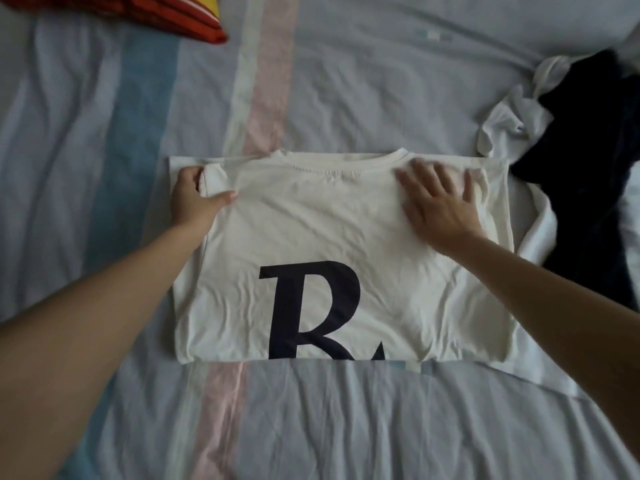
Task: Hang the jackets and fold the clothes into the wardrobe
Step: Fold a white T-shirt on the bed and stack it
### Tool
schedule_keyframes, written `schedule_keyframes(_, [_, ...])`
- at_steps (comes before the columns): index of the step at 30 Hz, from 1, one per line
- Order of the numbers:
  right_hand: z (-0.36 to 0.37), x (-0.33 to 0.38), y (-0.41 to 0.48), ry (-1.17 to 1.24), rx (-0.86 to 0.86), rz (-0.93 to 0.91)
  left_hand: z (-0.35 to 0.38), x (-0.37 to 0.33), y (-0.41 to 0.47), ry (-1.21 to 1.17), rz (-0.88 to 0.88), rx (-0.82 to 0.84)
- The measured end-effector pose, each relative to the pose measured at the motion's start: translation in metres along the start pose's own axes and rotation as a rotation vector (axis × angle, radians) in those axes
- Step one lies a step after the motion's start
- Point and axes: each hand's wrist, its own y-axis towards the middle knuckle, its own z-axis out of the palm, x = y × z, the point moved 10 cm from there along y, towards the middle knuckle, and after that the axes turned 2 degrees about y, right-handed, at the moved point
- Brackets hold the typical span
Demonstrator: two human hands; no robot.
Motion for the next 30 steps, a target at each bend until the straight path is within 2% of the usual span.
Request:
schedule_keyframes(1, [0.016, -0.009, -0.007, -0.012, 0.085, 0.061, 0.001, 0.000, -0.002, 0.014, 0.014, 0.024])
schedule_keyframes(2, [0.026, -0.023, -0.016, 0.019, 0.127, 0.204, -0.001, 0.000, -0.004, 0.010, 0.011, 0.024])
schedule_keyframes(3, [0.030, -0.036, -0.028, 0.072, 0.127, 0.360, -0.002, 0.000, -0.005, 0.009, 0.003, 0.008])
schedule_keyframes(5, [0.028, -0.044, -0.053, 0.132, 0.080, 0.555, -0.001, -0.009, -0.016, 0.016, -0.018, -0.023])
schedule_keyframes(8, [0.021, -0.028, -0.079, 0.203, -0.059, 0.594, -0.005, -0.004, -0.037, -0.020, -0.082, -0.123])
schedule_keyframes(12, [0.018, -0.043, -0.165, 0.312, -0.225, 0.763, -0.004, 0.017, -0.088, 0.096, -0.016, -0.117])
schedule_keyframes(15, [0.023, -0.062, -0.227, 0.238, -0.179, 0.925, -0.018, 0.032, -0.125, 0.134, 0.014, -0.153])
schedule_keyframes(18, [0.031, -0.085, -0.265, 0.384, -0.132, 1.093, -0.035, 0.057, -0.155, 0.166, -0.069, -0.194])
schedule_keyframes(21, [0.025, -0.090, -0.277, 0.558, -0.219, 1.058, -0.051, 0.092, -0.191, 0.234, -0.234, -0.222])
schedule_keyframes(24, [0.004, -0.082, -0.269, 0.476, -0.345, 0.912, -0.058, 0.115, -0.222, 0.297, -0.363, -0.199])
schedule_keyframes(26, [-0.002, -0.075, -0.263, 0.482, -0.379, 0.844, -0.055, 0.115, -0.235, 0.332, -0.356, -0.194])
schedule_keyframes(28, [0.005, -0.070, -0.261, 0.631, -0.357, 0.869, -0.053, 0.112, -0.241, 0.394, -0.372, -0.221])
schedule_keyframes(30, [0.023, -0.068, -0.266, 0.918, -0.361, 0.971, -0.054, 0.115, -0.246, 0.345, -0.449, -0.255])
